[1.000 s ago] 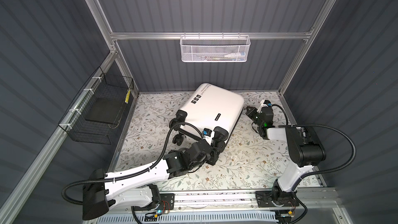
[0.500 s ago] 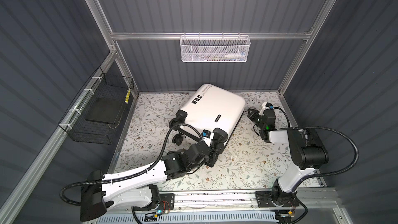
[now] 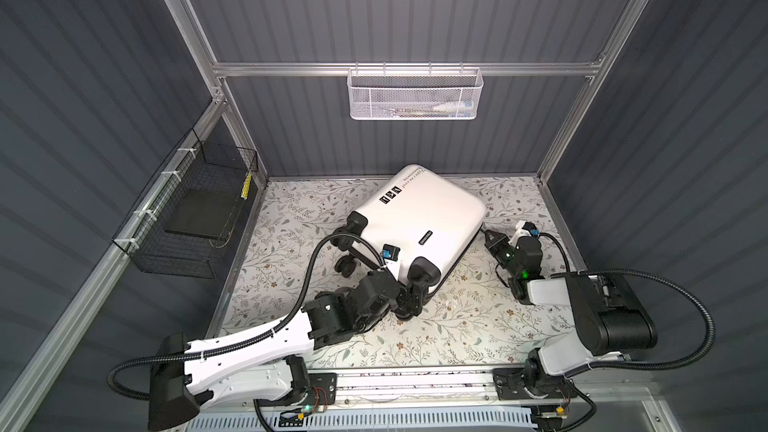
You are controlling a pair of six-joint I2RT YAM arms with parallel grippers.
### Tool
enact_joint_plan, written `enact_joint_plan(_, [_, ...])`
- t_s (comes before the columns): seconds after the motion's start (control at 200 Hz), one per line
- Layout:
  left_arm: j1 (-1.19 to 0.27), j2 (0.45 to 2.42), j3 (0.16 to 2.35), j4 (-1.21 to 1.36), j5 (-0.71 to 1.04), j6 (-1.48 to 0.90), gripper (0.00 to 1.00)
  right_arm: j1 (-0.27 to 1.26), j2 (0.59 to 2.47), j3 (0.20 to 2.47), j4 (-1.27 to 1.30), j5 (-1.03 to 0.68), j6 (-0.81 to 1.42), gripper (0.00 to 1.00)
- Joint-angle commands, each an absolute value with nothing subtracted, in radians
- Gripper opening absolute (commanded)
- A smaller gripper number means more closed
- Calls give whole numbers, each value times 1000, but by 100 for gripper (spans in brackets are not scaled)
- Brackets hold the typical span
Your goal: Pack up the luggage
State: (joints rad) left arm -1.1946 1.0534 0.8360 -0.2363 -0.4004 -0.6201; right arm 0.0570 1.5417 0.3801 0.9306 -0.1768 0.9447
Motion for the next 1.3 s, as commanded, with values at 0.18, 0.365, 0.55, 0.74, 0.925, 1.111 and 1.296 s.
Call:
enact_joint_plan(0.18, [-1179, 986, 962, -468, -659, -772, 100, 38, 1310, 409, 477, -132, 880, 57])
enact_joint_plan(0.365, [-1044, 987, 1041, -636, -567, -891, 100, 9, 1230, 610, 232, -145, 763, 70])
enact_joint_plan(0.55, [-947, 1023, 1074, -622, -440, -849, 100, -53, 1387, 912, 136, -380, 687, 78])
enact_joint_plan(0.74, [-878, 1108, 1131, -614, -347, -794, 100, -64, 1694, 1302, -6, -649, 645, 80])
enact_joint_plan(0.925, [-751, 1169, 1160, -580, -202, -778, 100, -48, 1832, 1447, -61, -729, 655, 79])
enact_joint_plan(1.111, [-650, 1230, 1165, -514, -45, -767, 100, -14, 1842, 1442, -59, -788, 646, 78])
enact_joint_plan(1.296, [-567, 1302, 1187, -456, 75, -729, 100, 16, 1803, 1369, -17, -848, 651, 71])
